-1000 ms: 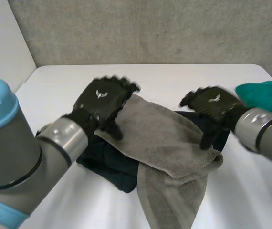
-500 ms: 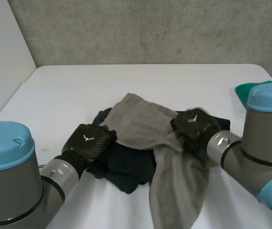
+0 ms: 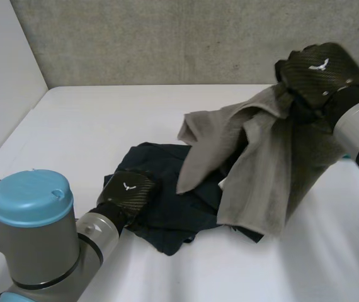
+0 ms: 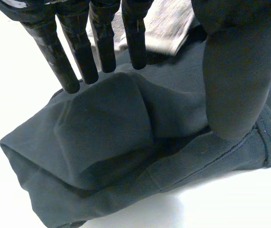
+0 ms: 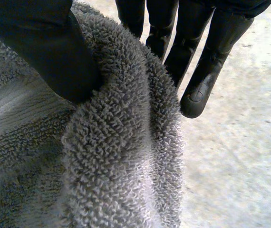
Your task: Fold the laundry.
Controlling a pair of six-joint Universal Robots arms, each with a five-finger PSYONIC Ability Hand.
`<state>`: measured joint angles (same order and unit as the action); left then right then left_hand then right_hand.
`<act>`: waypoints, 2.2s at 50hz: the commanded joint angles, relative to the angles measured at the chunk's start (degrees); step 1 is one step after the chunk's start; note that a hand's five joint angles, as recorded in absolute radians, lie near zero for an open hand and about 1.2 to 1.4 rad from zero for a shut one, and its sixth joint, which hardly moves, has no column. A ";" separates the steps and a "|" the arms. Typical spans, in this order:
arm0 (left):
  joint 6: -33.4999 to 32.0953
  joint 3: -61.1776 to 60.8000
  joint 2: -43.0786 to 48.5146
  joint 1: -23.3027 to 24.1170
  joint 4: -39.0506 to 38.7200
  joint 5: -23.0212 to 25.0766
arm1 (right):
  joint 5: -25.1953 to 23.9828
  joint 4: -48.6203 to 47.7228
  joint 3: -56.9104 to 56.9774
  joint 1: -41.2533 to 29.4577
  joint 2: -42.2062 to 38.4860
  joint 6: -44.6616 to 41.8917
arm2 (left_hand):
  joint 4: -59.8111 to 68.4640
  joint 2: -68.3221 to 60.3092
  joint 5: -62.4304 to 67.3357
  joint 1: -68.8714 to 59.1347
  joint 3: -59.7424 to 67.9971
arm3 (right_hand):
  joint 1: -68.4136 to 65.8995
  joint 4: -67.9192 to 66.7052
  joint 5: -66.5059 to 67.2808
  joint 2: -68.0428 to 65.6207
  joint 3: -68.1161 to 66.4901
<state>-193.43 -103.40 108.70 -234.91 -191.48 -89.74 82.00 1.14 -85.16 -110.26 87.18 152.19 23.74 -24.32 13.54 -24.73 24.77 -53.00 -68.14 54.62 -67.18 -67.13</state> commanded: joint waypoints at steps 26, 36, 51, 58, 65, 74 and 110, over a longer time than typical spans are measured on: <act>-5.80 16.55 17.85 5.69 -0.13 -0.26 | -0.97 1.23 2.19 7.78 0.88 0.04 | 50.71 -50.14 50.92 -49.73 49.68 | -27.00 -11.86 15.38 -12.82 -12.87; -11.26 26.57 17.43 -2.03 -1.53 -9.13 | -1.23 1.23 1.84 7.69 0.88 0.04 | 56.26 -55.68 56.46 -55.27 55.23 | -27.00 -11.86 15.38 -12.82 -12.87; -20.23 38.10 11.09 -23.58 -9.44 -8.71 | -1.14 1.14 2.10 7.08 0.71 0.12 | 12.09 -11.51 12.29 -11.10 11.06 | -27.00 -11.86 15.38 -12.82 -12.87; -19.70 30.72 10.57 -21.30 -9.35 -4.66 | -1.06 1.23 1.93 7.08 0.53 0.21 | -13.70 14.27 -13.49 14.68 -14.73 | -27.00 -11.86 15.38 -12.82 -12.87; -15.14 25.89 9.78 -13.13 -8.48 -4.39 | -1.06 1.23 1.49 6.81 0.44 0.21 | -13.70 14.27 -13.49 14.68 -14.73 | -27.00 -11.86 15.38 -12.82 -12.87; -8.89 21.40 7.05 -6.01 -3.82 -3.51 | -1.14 1.23 0.61 6.29 0.44 0.21 | -13.70 14.27 -13.49 14.68 -14.73 | -27.00 -11.86 15.38 -12.82 -12.87; -15.75 28.95 25.16 -13.12 -1.53 -2.28 | -1.32 1.14 -1.41 5.32 -1.40 -0.23 | 56.25 -55.68 56.46 -55.27 55.22 | -27.00 -11.86 15.38 -12.82 -12.87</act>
<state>-209.22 -75.41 133.70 -247.40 -192.38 -90.89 80.79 2.28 -86.33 -104.96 85.66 151.96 54.58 -54.58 43.81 -56.84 54.02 -53.79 -68.19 54.63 -67.55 -67.59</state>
